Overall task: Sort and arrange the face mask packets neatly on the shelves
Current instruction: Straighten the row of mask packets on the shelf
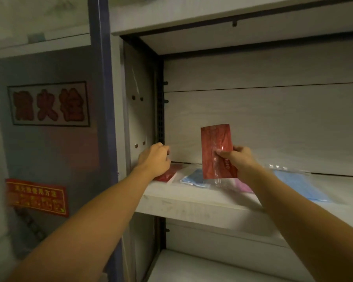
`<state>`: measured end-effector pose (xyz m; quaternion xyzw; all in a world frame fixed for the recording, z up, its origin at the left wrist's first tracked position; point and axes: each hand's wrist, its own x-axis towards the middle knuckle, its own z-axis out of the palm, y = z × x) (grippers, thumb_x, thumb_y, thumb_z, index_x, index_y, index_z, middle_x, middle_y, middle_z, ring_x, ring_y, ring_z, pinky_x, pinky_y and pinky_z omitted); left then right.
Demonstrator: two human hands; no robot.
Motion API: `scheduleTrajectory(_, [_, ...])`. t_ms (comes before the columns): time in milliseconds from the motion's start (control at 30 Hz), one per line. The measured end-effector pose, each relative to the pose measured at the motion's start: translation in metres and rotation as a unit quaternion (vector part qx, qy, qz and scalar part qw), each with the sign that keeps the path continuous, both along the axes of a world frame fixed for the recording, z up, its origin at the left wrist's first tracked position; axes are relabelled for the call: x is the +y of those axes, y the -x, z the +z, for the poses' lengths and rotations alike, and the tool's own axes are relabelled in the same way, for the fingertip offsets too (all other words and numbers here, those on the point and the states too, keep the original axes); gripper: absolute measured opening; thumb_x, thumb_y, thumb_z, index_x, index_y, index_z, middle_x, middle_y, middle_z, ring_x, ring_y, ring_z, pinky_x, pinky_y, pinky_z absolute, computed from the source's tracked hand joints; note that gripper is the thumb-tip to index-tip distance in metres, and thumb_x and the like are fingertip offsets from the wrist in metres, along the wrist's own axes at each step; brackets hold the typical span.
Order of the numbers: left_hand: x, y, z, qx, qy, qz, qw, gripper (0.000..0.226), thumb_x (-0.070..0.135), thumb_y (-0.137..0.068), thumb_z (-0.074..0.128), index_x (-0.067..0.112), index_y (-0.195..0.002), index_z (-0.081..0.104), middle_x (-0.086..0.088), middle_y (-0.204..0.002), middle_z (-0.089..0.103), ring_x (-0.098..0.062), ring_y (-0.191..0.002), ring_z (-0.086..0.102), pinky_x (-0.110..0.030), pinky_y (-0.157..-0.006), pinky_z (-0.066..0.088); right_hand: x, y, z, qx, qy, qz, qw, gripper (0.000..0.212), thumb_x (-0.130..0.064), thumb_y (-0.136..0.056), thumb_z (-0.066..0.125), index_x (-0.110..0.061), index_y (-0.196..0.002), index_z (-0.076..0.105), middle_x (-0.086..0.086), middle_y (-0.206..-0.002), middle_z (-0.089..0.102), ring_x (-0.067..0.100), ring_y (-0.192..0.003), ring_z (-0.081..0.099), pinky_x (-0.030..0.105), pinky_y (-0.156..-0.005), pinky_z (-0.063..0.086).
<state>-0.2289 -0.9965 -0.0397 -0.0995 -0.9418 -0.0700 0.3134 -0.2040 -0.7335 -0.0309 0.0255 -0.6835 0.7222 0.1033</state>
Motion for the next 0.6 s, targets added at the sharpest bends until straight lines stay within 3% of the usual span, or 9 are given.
scheduleTrajectory(100, [-0.012,0.004,0.003,0.007,0.001,0.011,1.0,0.029,0.025,-0.095,0.057,0.019,-0.123,0.065,-0.002,-0.123,0.059,-0.026,-0.105,0.061,-0.039,-0.083,0.054,-0.019,0.008,-0.001,0.003,-0.004,-0.013,1.0,0.017,-0.006,-0.087,0.077,-0.006,-0.097,0.062,0.014,-0.093,0.072,0.026,-0.076,0.072,0.034,-0.05,0.058])
scheduleTrajectory(267, [-0.027,0.009,0.024,0.022,0.024,0.031,0.999,0.03,0.023,-0.096,0.055,0.016,-0.124,0.063,-0.006,-0.123,0.06,-0.029,-0.105,0.062,-0.042,-0.082,0.055,-0.047,0.028,0.0,-0.004,-0.015,-0.014,1.0,0.023,0.0,-0.084,0.078,0.0,-0.103,0.065,0.017,-0.099,0.071,0.034,-0.091,0.071,0.044,-0.078,0.058])
scheduleTrajectory(400, [-0.031,0.007,0.037,0.042,0.04,0.034,0.998,0.03,0.021,-0.096,0.053,0.014,-0.123,0.062,-0.006,-0.121,0.06,-0.029,-0.104,0.062,-0.039,-0.079,0.054,-0.07,0.044,-0.001,-0.026,-0.032,-0.002,0.999,0.019,-0.004,-0.084,0.079,-0.002,-0.093,0.064,0.013,-0.087,0.069,0.03,-0.08,0.069,0.044,-0.076,0.056])
scheduleTrajectory(500, [-0.035,0.005,0.035,0.038,0.033,0.04,0.998,0.029,0.023,-0.098,0.052,0.014,-0.123,0.062,-0.006,-0.122,0.061,-0.028,-0.104,0.061,-0.036,-0.078,0.053,-0.089,0.053,-0.004,-0.055,-0.053,0.018,0.997,0.025,-0.008,-0.08,0.084,0.002,-0.096,0.066,0.018,-0.093,0.072,0.035,-0.087,0.072,0.048,-0.083,0.059])
scheduleTrajectory(600, [-0.038,0.001,0.027,0.03,0.024,0.051,0.998,0.029,0.025,-0.099,0.05,0.014,-0.123,0.062,-0.005,-0.122,0.061,-0.027,-0.106,0.061,-0.036,-0.077,0.052,-0.107,0.061,-0.004,-0.073,-0.078,0.027,0.994,0.023,-0.009,-0.08,0.084,-0.002,-0.083,0.063,0.019,-0.096,0.072,0.034,-0.086,0.071,0.044,-0.083,0.059])
